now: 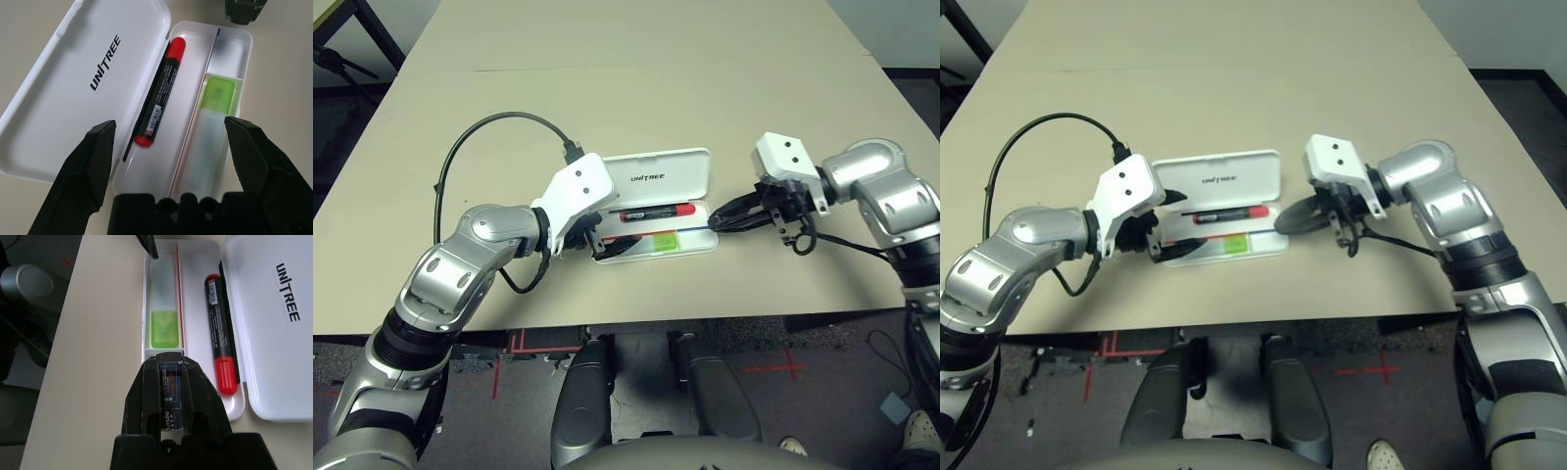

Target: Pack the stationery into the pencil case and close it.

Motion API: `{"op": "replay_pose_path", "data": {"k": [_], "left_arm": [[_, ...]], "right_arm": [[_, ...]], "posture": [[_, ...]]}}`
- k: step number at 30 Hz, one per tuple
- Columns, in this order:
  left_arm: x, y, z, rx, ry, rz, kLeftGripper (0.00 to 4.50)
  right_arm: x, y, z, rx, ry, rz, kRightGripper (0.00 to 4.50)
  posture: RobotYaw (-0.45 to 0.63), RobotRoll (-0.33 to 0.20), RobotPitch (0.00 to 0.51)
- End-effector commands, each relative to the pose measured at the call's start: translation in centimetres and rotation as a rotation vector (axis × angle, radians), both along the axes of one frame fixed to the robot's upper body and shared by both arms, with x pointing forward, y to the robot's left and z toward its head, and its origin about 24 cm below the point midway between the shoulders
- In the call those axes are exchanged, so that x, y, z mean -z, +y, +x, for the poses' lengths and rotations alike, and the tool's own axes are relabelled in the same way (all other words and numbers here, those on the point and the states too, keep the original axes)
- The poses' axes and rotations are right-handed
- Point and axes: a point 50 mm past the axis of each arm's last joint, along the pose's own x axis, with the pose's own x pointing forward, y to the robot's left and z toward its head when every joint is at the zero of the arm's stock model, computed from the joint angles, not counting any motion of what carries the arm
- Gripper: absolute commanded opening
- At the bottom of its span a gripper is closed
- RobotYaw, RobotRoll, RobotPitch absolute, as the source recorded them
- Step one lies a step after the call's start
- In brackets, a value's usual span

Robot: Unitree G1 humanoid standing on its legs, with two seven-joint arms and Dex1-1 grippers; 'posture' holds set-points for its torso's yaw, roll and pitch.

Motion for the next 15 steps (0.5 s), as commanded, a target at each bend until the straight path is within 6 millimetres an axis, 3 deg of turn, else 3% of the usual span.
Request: {"op": "replay_pose_path", "data": {"k": [1, 15], "left_arm": [[0.2, 0.0, -0.4, -0.003, -0.002, 0.008, 4.50], [0.1, 0.3, -0.8, -0.029, -0.002, 0.013, 4.50]], "right_arm": [[0.4, 0.6, 0.4, -0.035, -0.012, -0.033, 0.29], [2.4, 2.1, 1.1, -0.101, -0.001, -0.099, 0.29]], "posture": [[0.11, 0.000, 0.214], [0.13, 0.000, 0.217]]}}
